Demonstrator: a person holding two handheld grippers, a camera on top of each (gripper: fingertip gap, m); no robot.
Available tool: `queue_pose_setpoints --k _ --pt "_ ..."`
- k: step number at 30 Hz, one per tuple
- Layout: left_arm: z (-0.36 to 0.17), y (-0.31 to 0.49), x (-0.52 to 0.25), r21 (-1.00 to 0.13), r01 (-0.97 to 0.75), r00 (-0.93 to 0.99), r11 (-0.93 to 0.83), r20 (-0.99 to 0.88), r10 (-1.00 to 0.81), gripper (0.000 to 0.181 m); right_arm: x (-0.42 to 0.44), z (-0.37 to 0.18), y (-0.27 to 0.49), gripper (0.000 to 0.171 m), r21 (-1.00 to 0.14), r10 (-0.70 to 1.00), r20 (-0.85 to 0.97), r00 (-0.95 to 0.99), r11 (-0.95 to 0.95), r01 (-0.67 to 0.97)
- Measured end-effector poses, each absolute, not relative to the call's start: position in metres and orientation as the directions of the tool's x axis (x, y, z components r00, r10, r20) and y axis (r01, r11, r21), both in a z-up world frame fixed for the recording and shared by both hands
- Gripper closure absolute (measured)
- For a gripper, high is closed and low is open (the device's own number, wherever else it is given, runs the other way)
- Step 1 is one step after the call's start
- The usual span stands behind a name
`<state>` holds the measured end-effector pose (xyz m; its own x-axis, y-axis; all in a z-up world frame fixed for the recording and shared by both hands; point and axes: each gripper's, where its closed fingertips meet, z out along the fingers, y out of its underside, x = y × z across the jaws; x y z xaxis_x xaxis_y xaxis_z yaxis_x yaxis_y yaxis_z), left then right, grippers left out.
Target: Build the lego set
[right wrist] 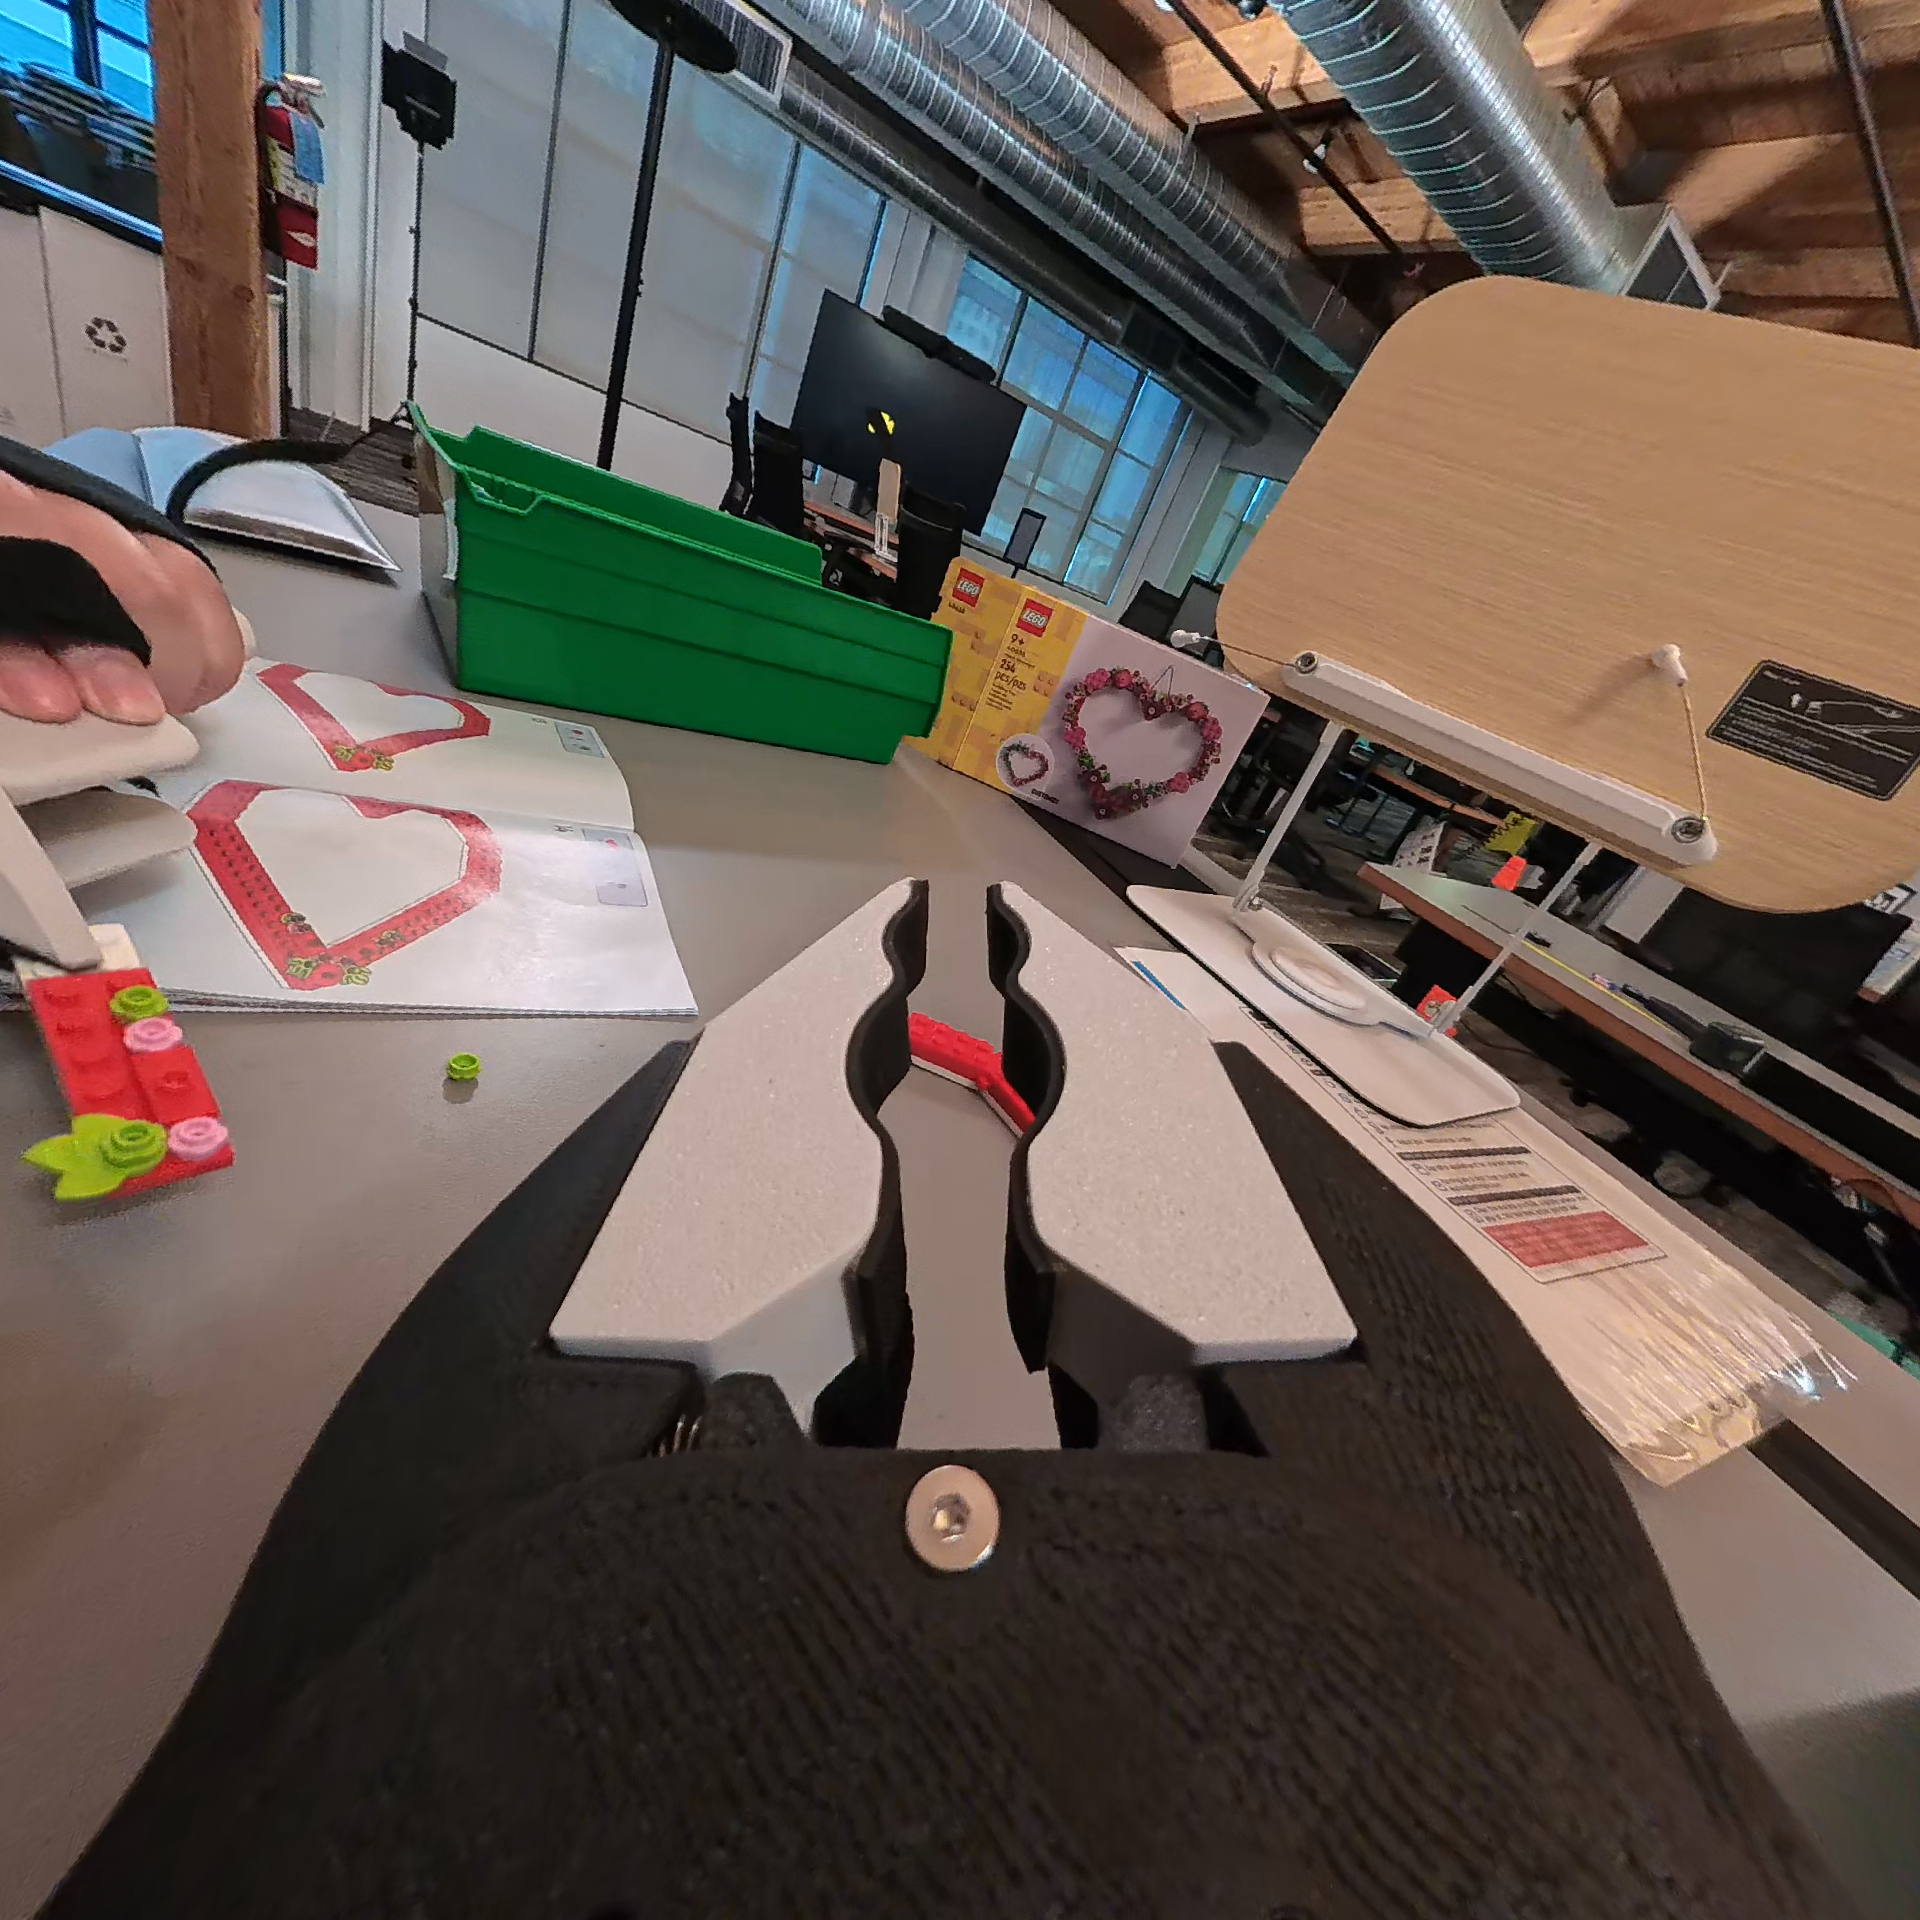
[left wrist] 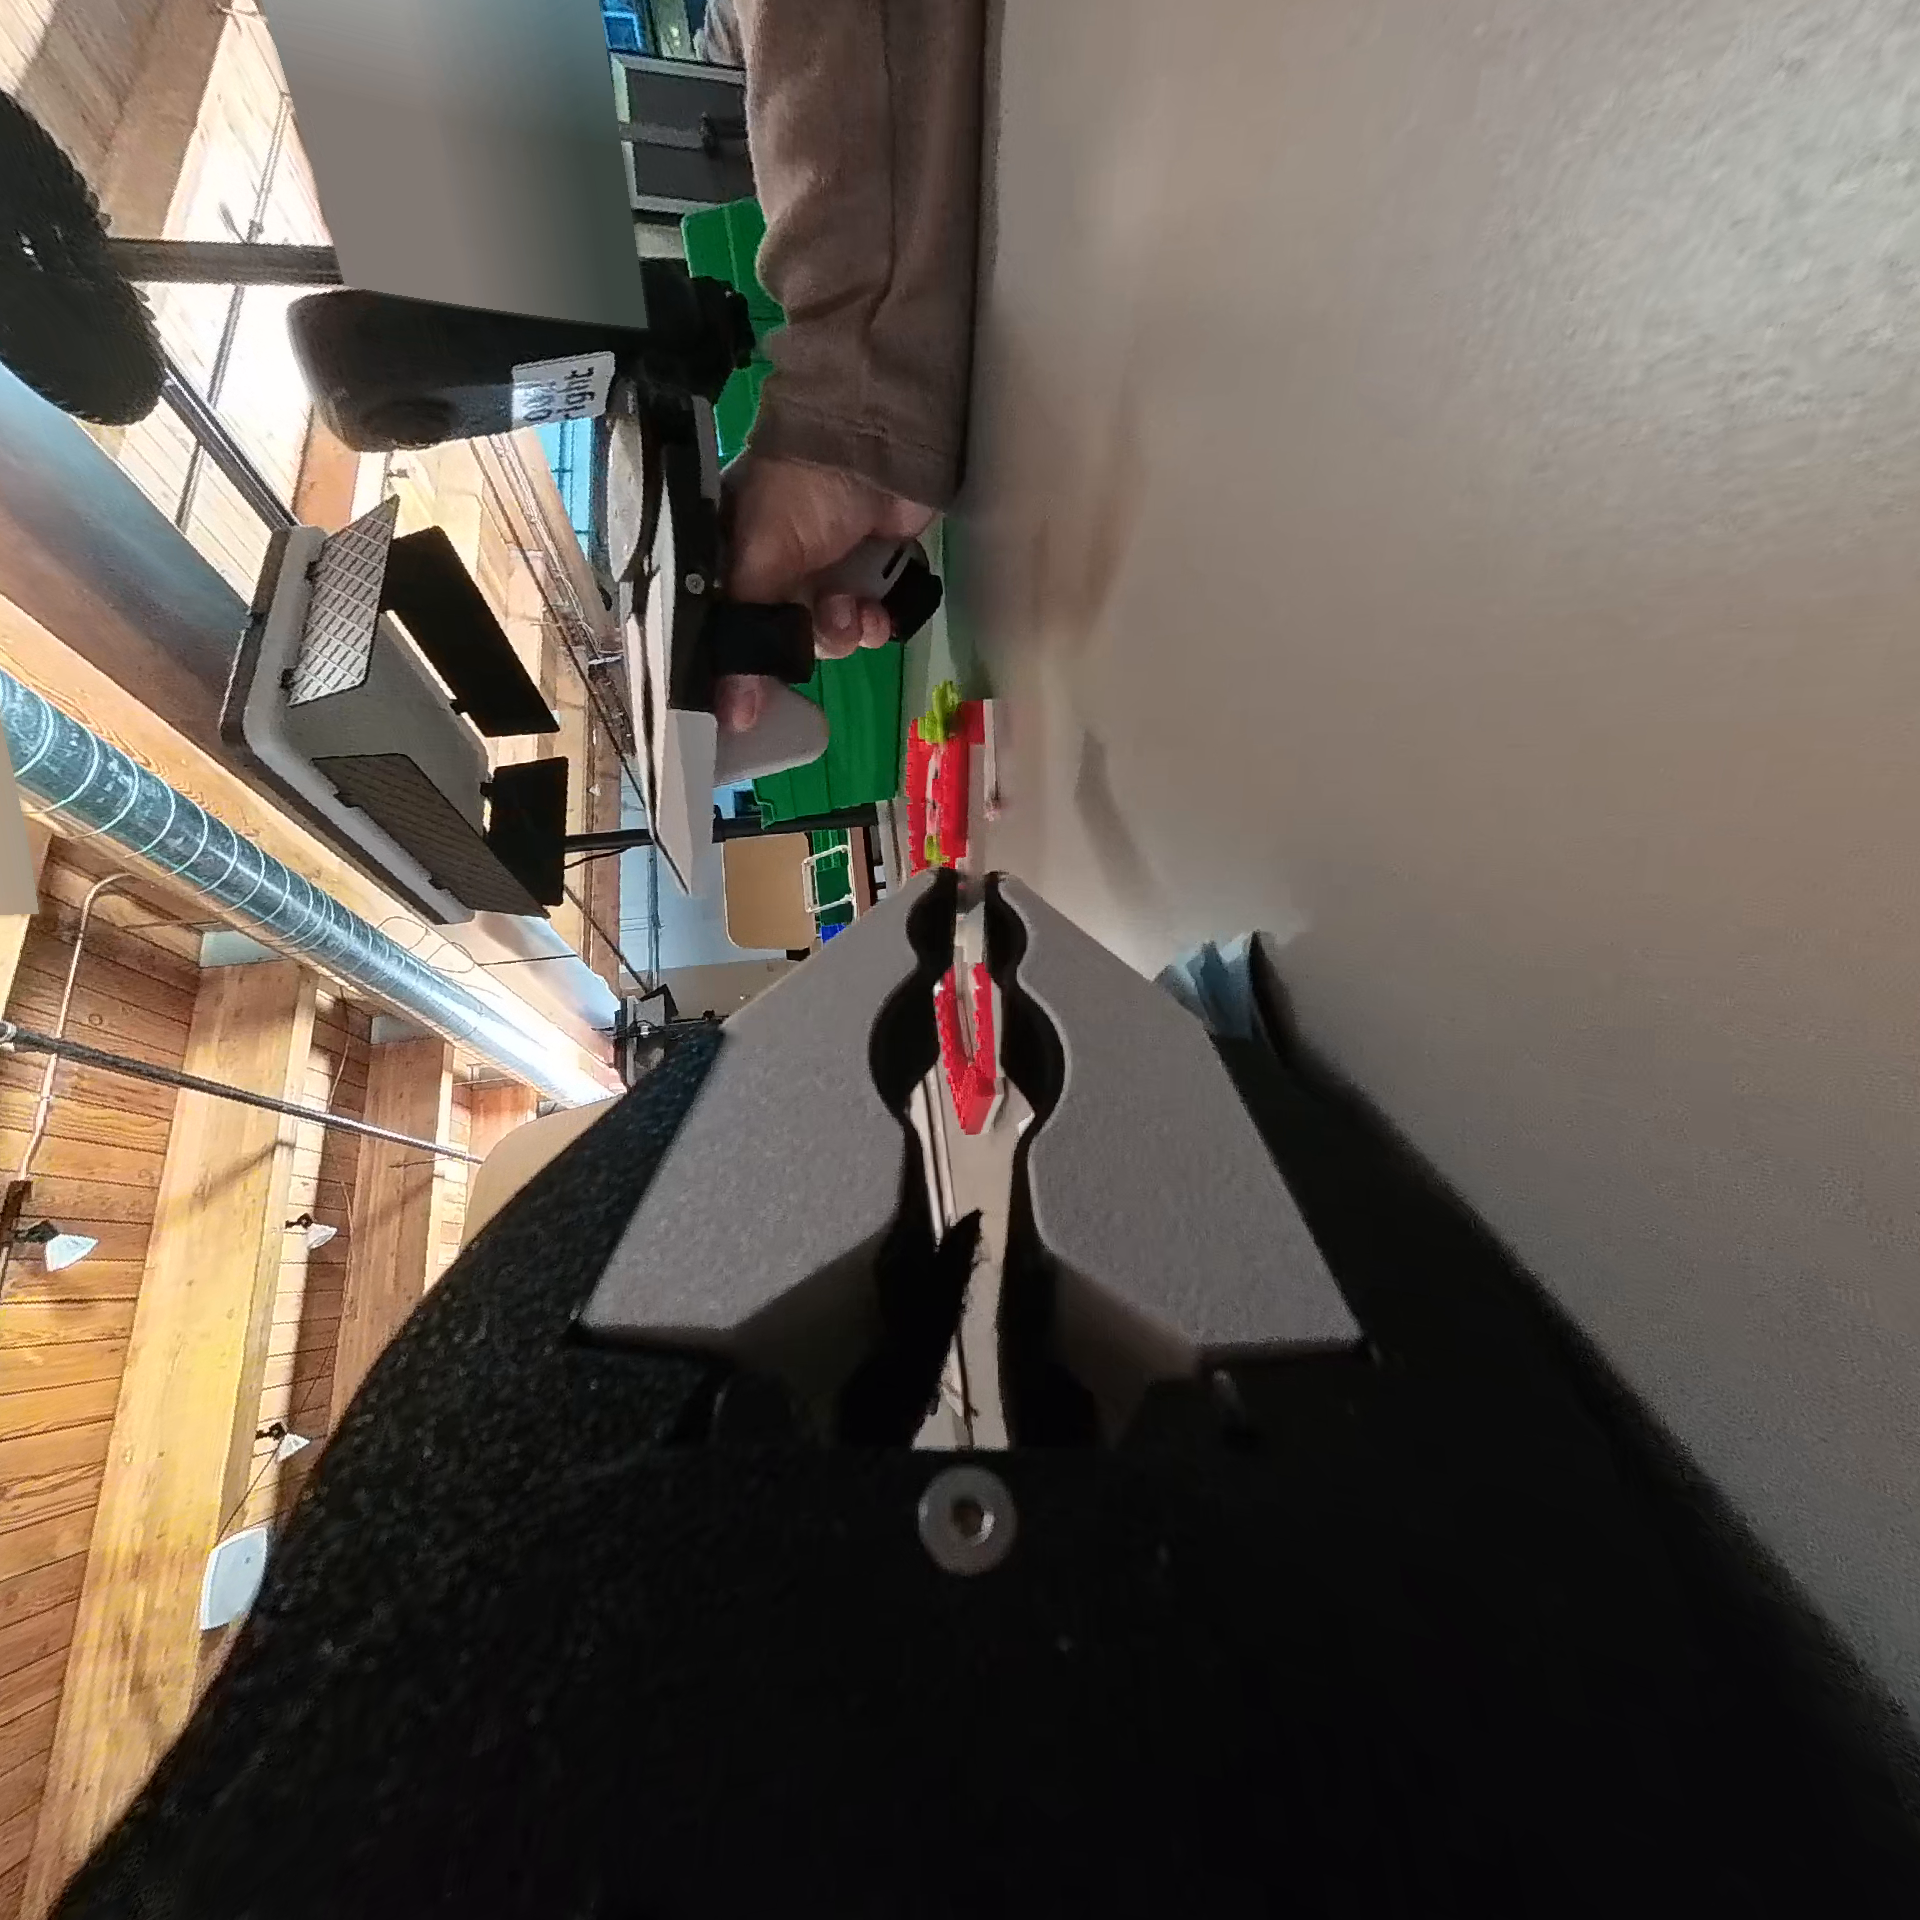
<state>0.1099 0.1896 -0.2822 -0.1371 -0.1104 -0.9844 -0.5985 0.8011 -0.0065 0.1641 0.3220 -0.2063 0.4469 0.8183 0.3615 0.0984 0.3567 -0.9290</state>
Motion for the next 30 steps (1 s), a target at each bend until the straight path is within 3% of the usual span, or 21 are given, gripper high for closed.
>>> queue_pose_setpoints --k 4,11,23,30 --pt "-0.277 0.191 0.103 -0.01 -0.616 -0.114 0.788 -0.988 -0.101 0.179 0.165 -0.206 0.323 0.162 -0.931 0.818 0.355 0.453 0.353 0.094" --pt "-0.259 0.225 0.063 -0.125 -0.713 0.008 0.69 -0.985 -0.171 0.179 0.165 -0.206 0.323 0.162 -0.934 0.823 0.348 0.449 0.346 0.089" --pt "-0.253 0.248 0.019 -0.068 -0.793 0.003 0.606 -0.994 -0.107 0.179 0.164 -0.207 0.324 0.162 -0.938 0.828 0.339 0.446 0.335 0.09" --pt "-0.248 0.257 0.011 -0.137 -0.816 0.084 0.562 -0.989 -0.12 0.179 0.165 -0.206 0.325 0.162 -0.941 0.83 0.329 0.451 0.326 0.086"
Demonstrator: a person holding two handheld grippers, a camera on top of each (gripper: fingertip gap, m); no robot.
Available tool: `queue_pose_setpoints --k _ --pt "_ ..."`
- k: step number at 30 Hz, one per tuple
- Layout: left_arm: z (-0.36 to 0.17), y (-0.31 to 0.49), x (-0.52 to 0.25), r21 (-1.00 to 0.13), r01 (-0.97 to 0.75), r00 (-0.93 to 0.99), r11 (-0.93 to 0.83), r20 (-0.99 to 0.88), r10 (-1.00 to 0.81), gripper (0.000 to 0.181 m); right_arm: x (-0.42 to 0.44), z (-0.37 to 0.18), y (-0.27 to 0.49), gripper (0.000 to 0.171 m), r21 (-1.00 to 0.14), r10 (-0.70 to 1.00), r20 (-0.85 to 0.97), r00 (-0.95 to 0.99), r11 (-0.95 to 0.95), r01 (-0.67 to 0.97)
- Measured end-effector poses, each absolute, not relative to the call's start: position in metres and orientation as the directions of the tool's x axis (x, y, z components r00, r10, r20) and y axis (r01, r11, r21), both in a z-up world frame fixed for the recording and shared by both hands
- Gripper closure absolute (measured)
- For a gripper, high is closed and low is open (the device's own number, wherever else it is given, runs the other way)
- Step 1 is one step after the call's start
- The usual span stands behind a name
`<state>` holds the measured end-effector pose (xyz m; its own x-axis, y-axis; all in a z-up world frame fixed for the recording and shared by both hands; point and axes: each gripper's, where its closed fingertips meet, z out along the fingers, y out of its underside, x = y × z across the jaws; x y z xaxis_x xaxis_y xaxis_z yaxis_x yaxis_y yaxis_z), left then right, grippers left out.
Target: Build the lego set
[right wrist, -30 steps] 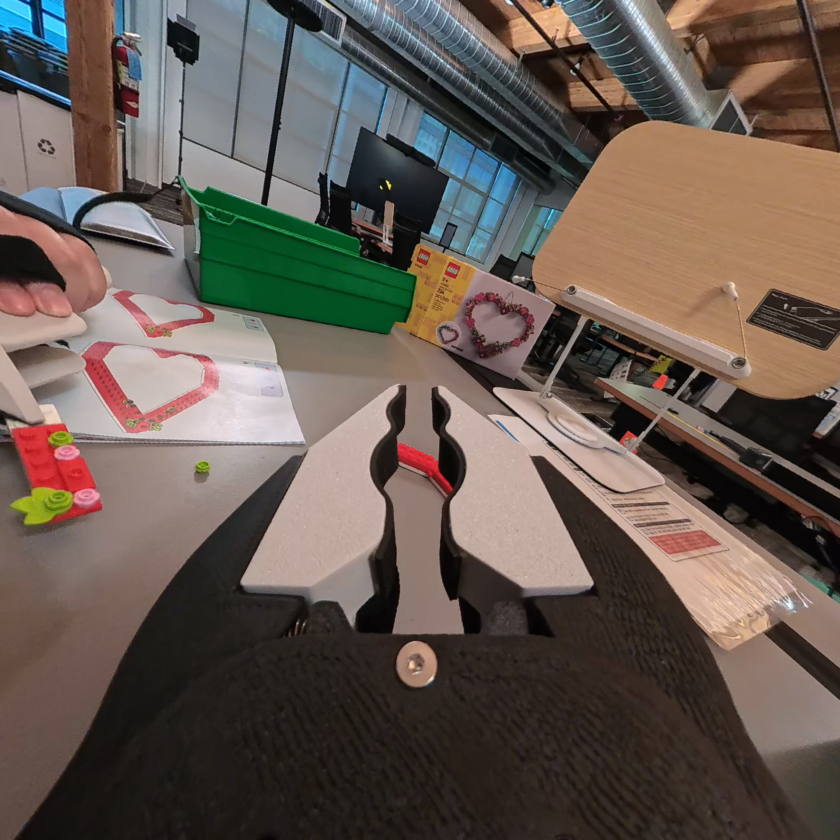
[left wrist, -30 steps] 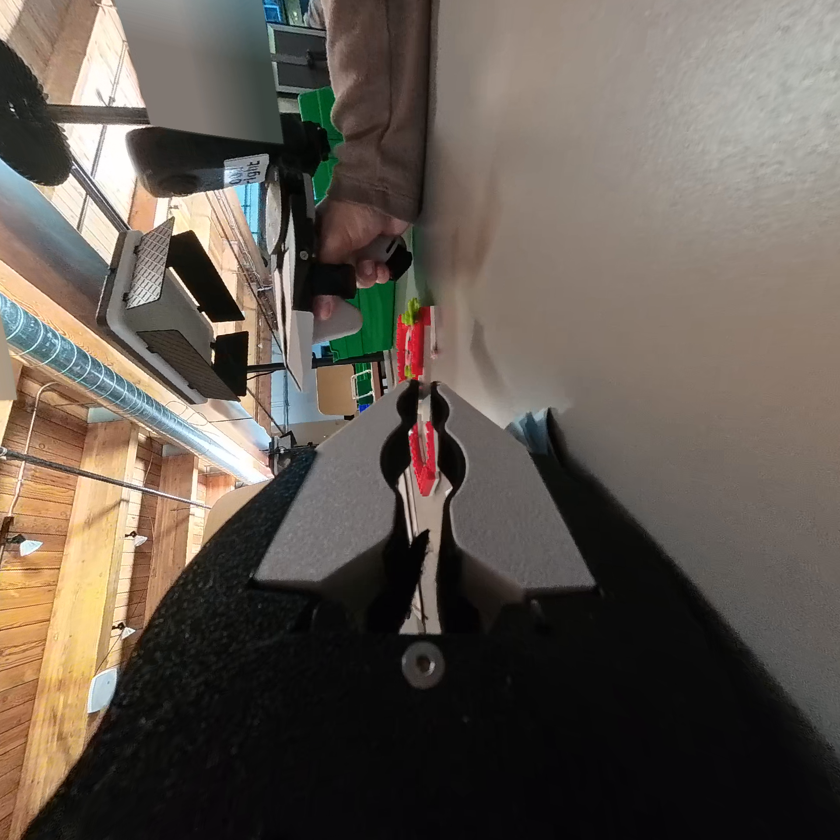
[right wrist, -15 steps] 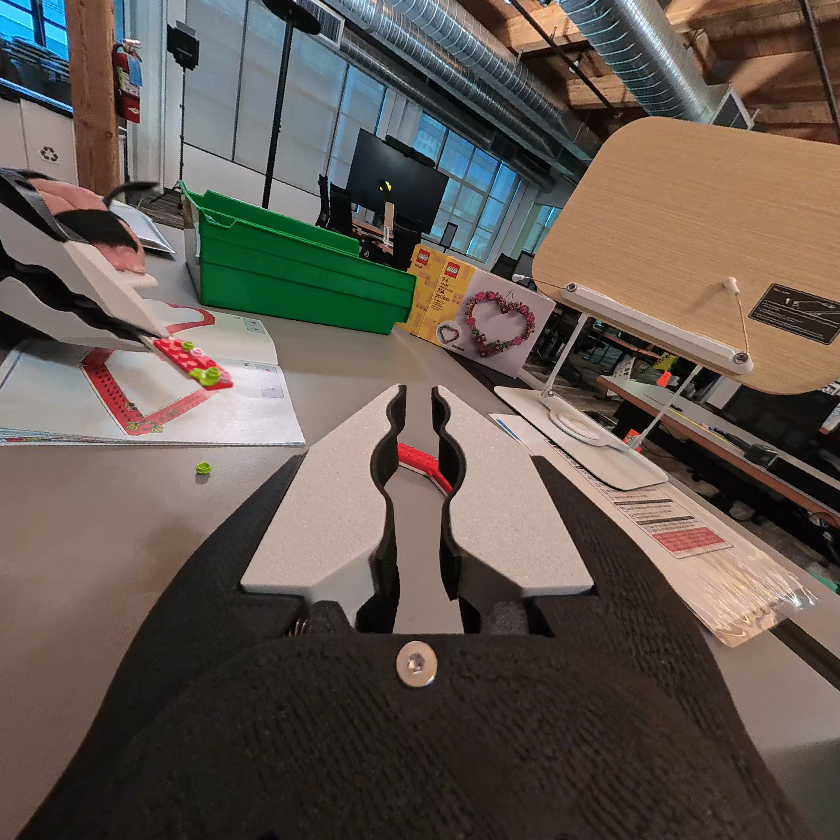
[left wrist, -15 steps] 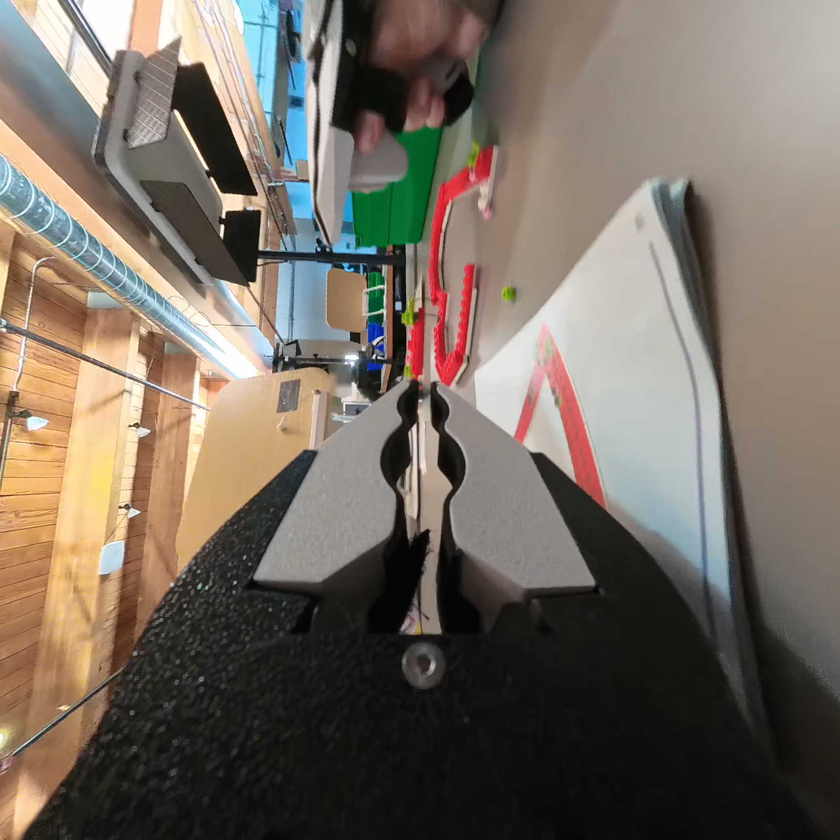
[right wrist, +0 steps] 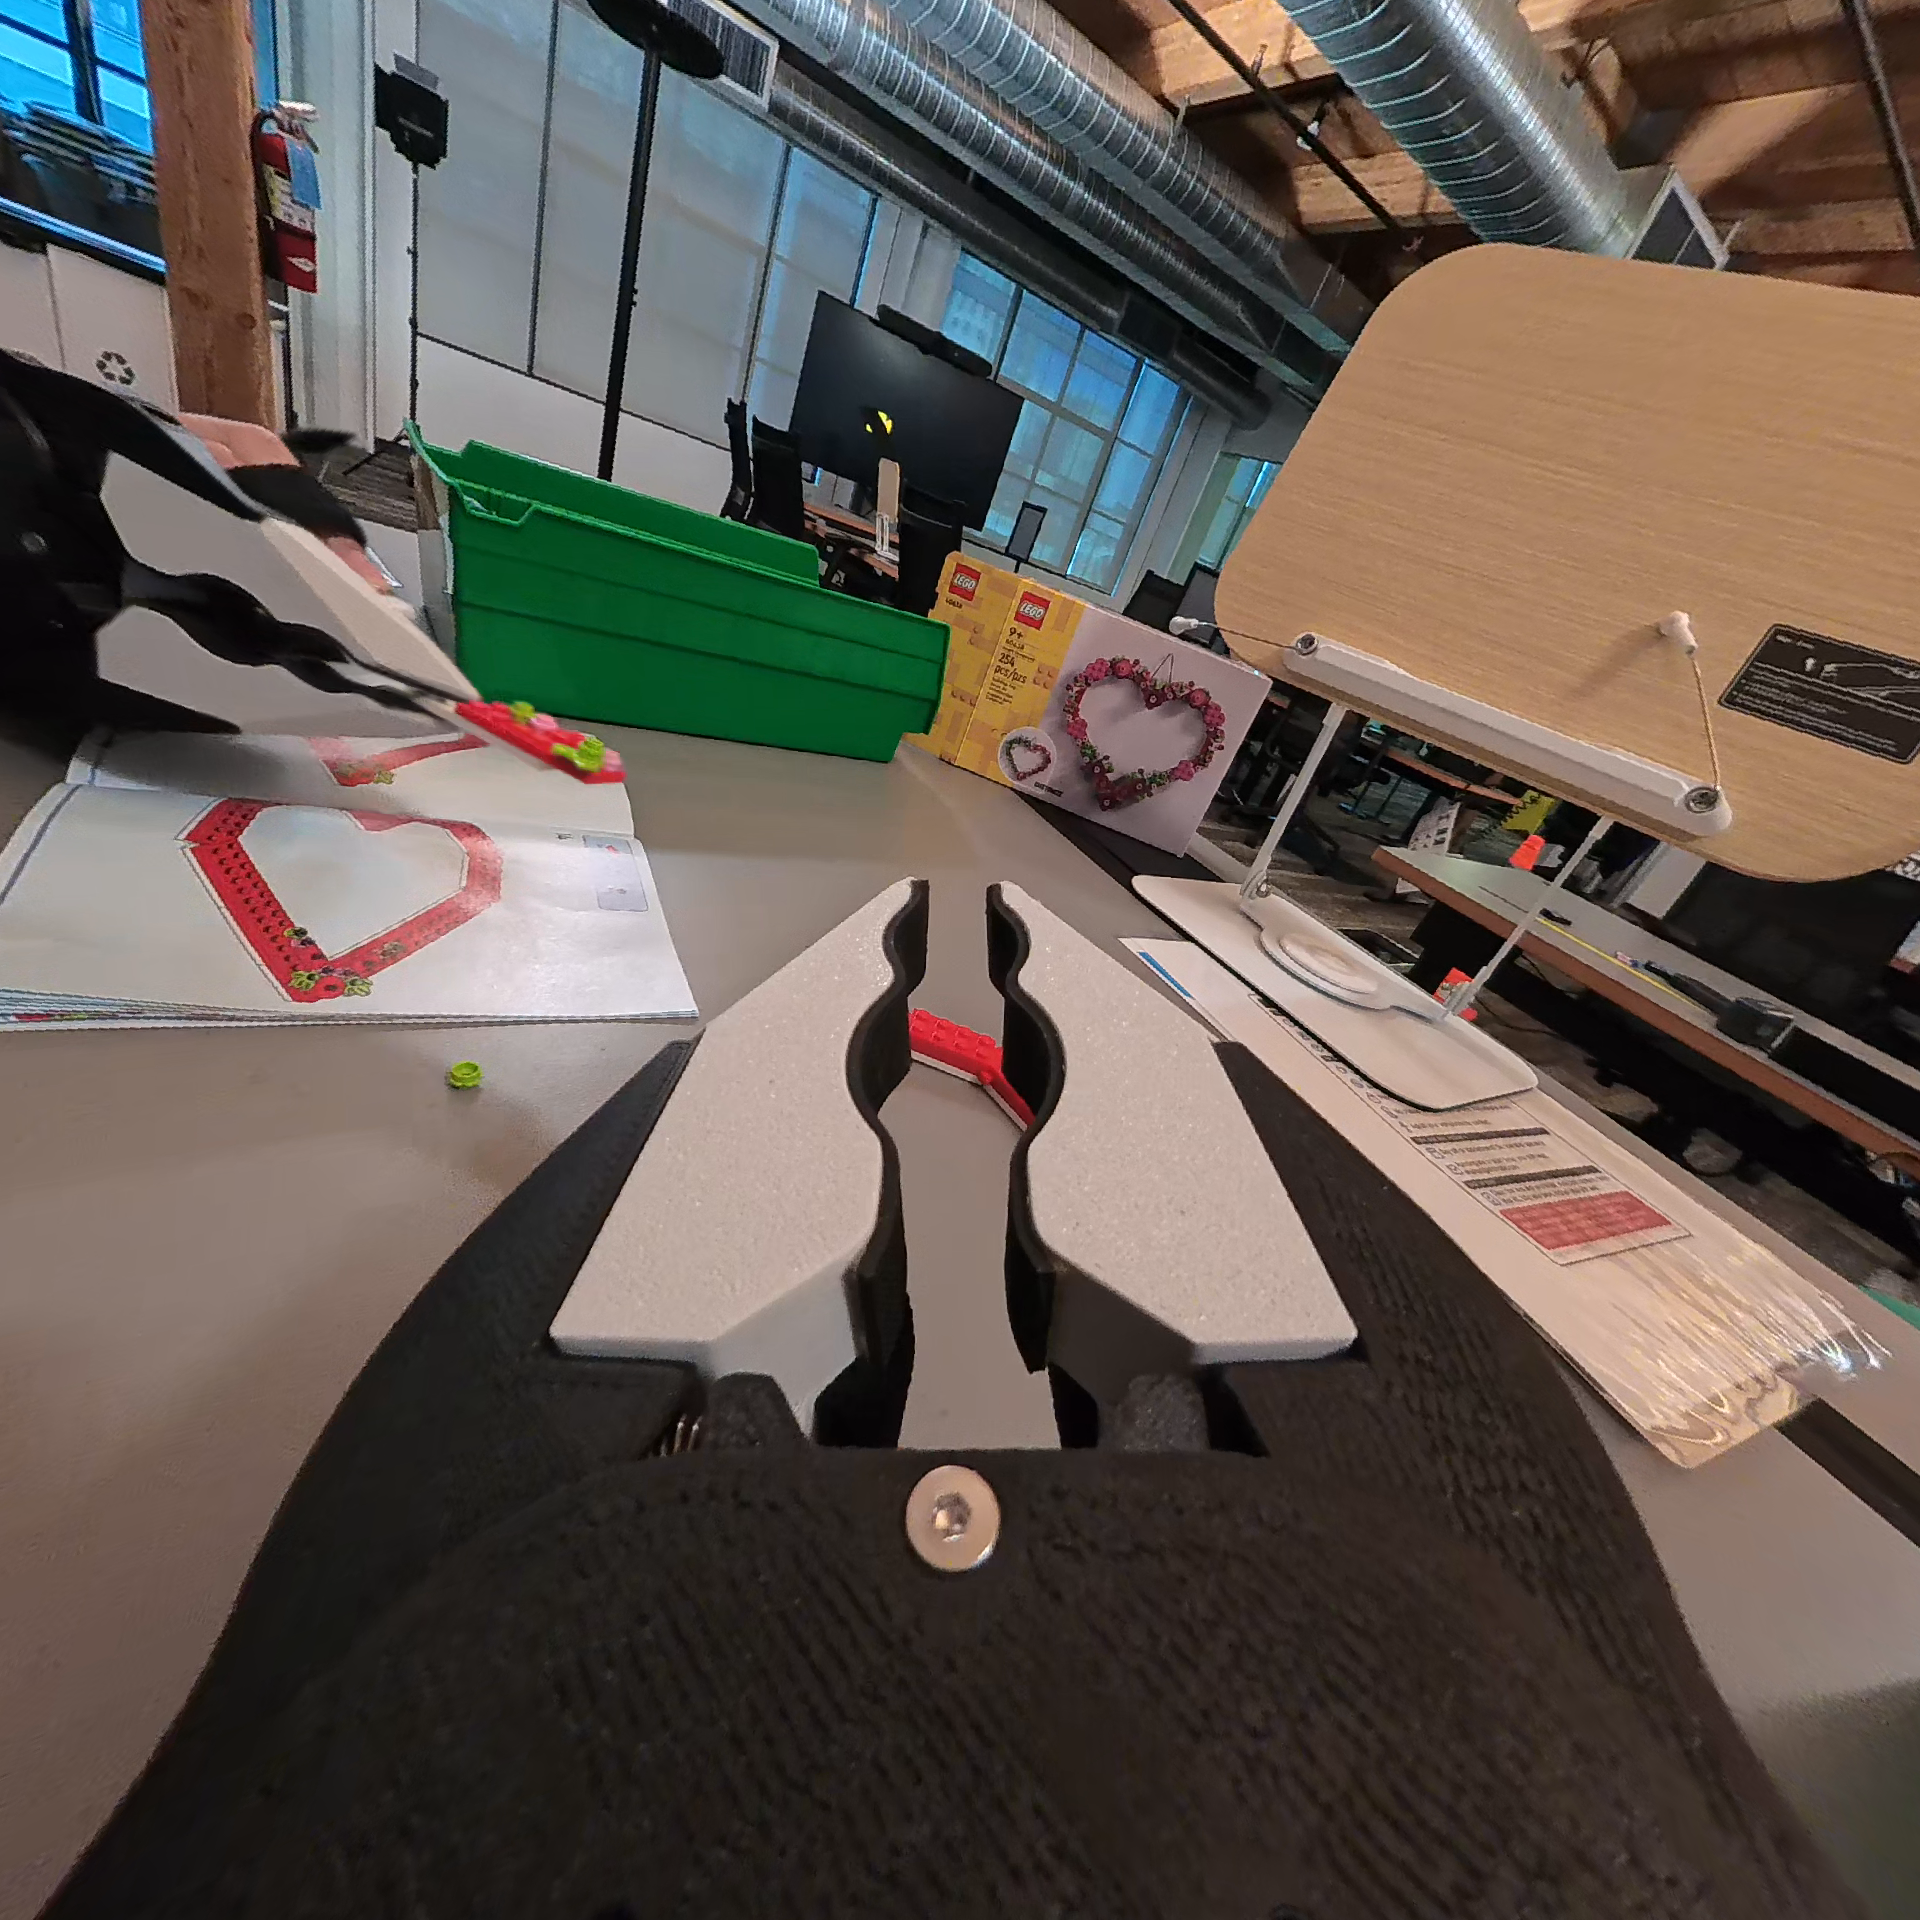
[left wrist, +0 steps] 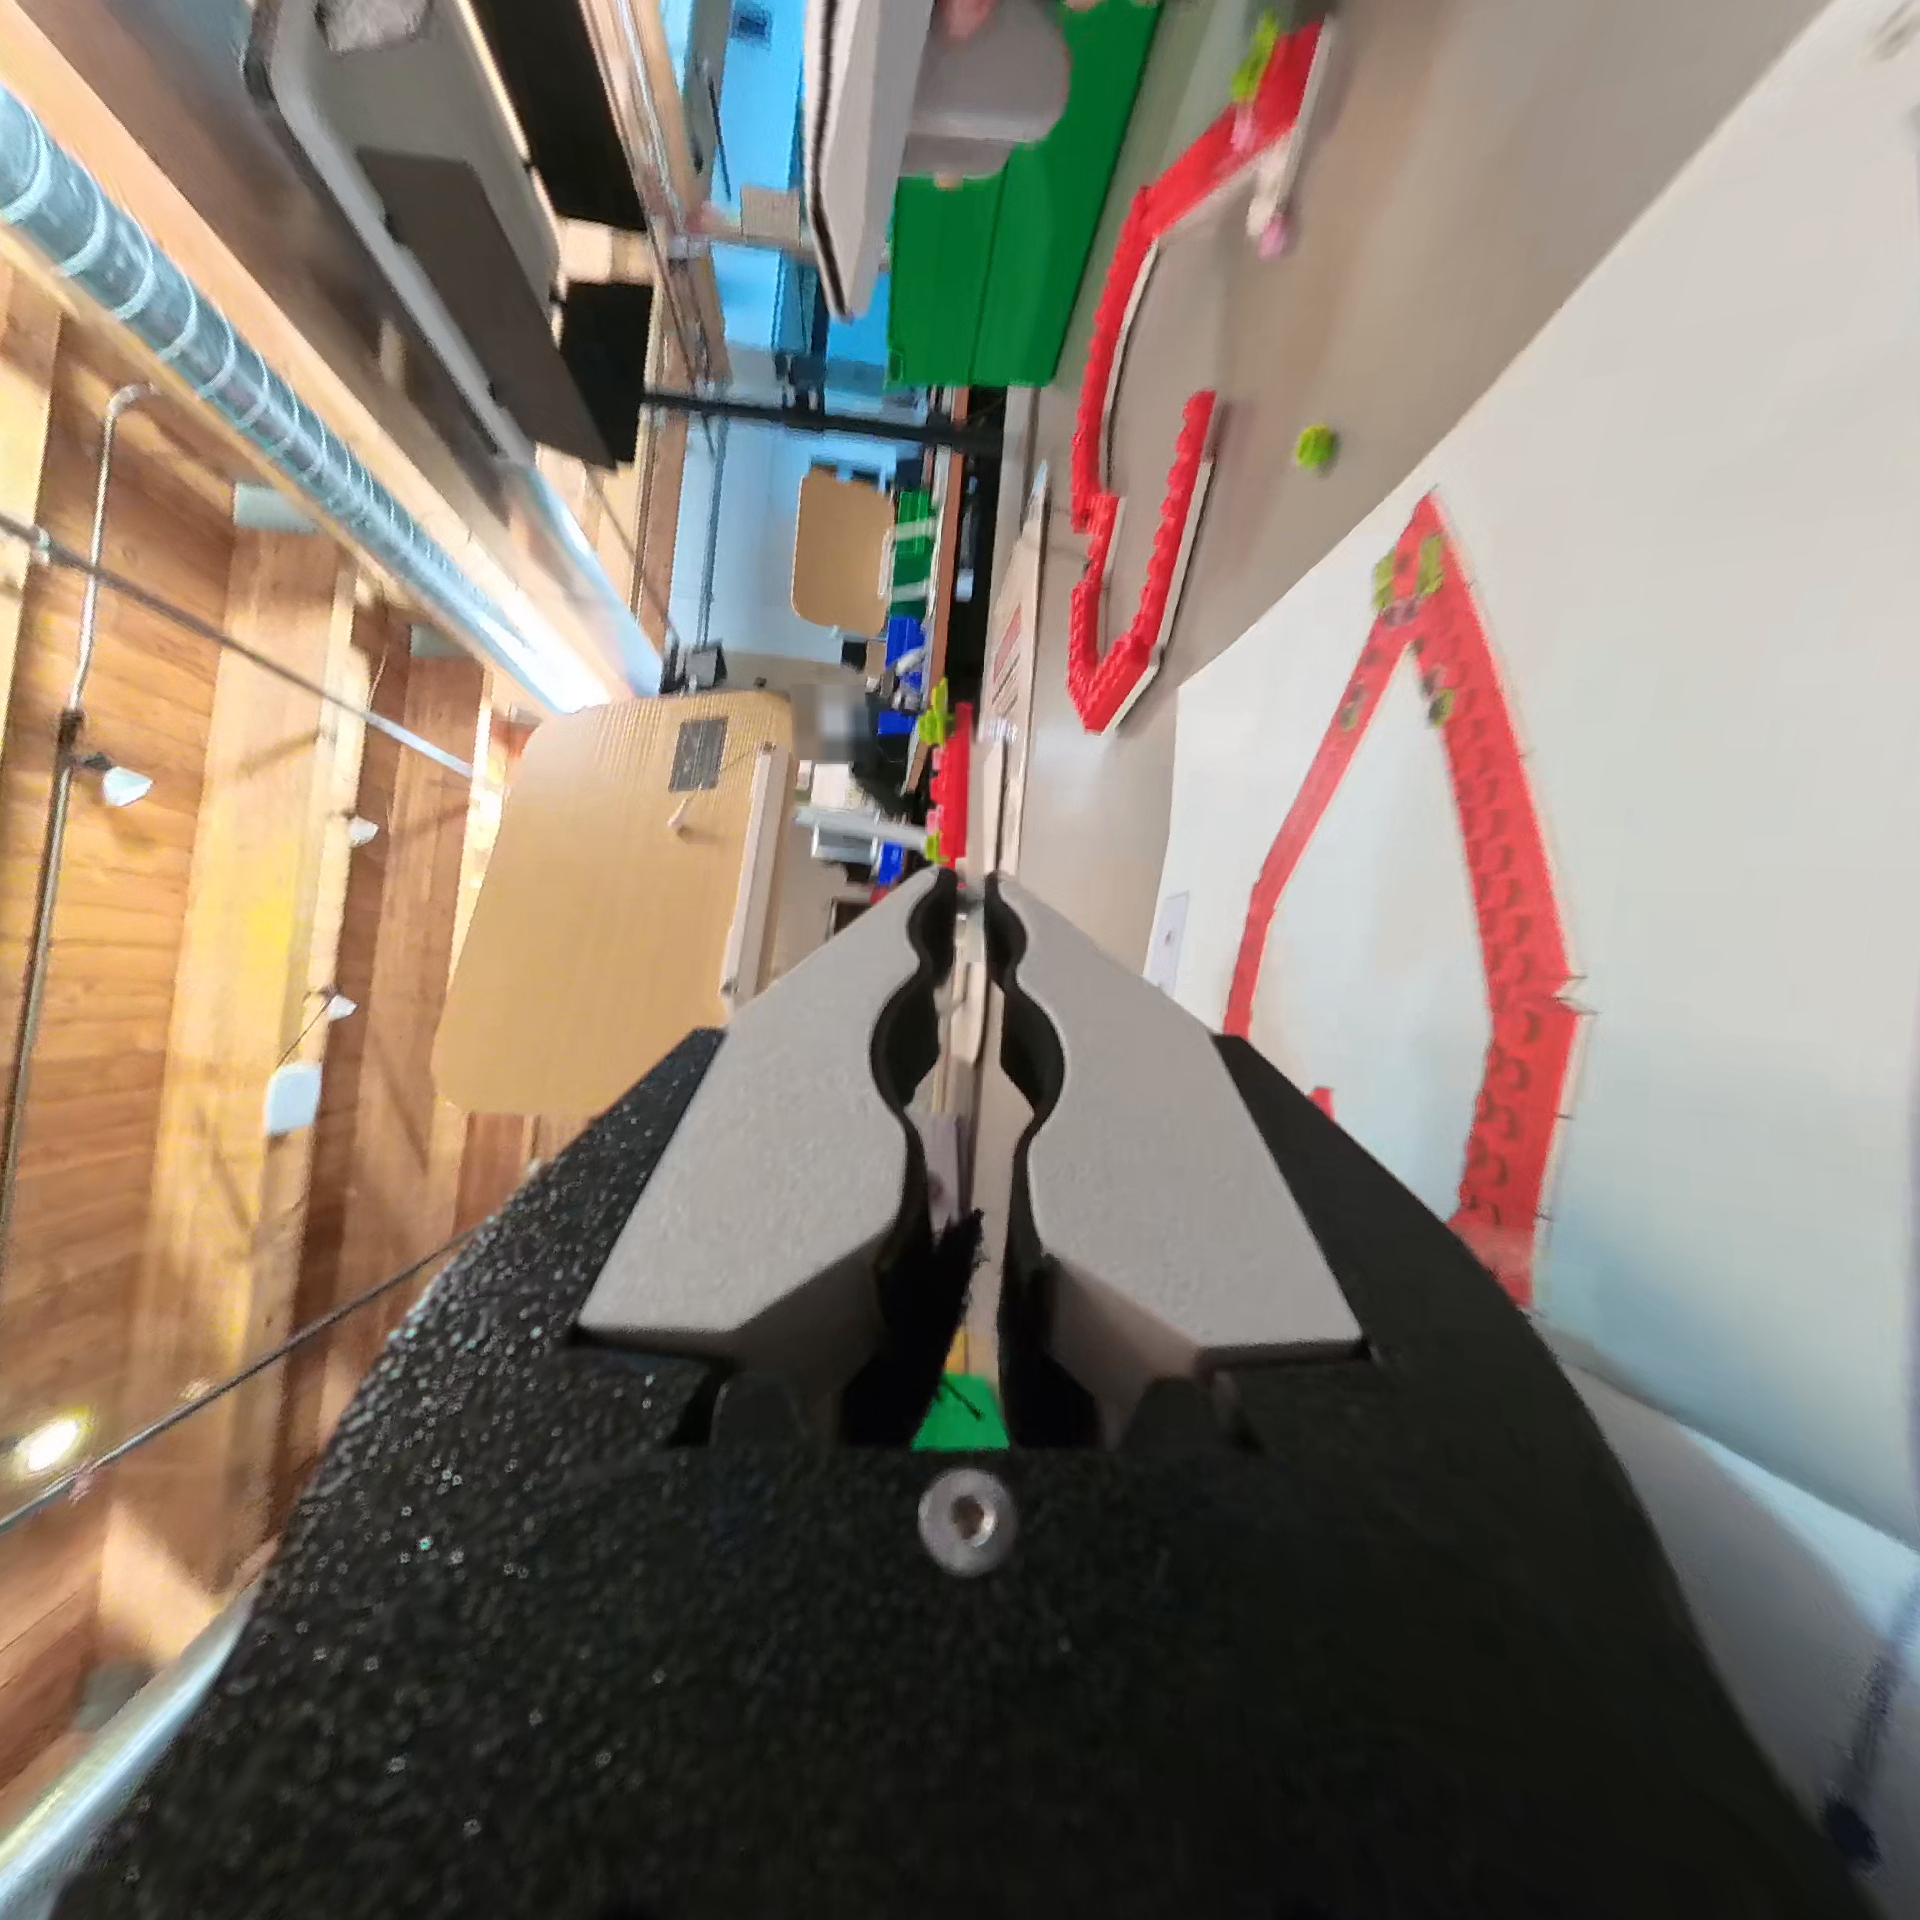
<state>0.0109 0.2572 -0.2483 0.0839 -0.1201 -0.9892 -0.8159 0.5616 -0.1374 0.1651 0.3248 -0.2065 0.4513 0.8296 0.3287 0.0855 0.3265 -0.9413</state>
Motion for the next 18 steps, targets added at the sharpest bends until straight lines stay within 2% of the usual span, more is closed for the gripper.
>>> queue_pose_setpoints --k 5,18 --pt "-0.254 0.256 0.016 -0.076 -0.825 0.029 0.56 -0.995 -0.093 0.179 0.165 -0.207 0.325 0.162 -0.942 0.83 0.329 0.45 0.325 0.089" --pt "-0.262 0.258 0.016 -0.005 -0.836 -0.04 0.548 -0.997 -0.071 0.179 0.165 -0.207 0.323 0.162 -0.94 0.828 0.332 0.451 0.327 0.092"
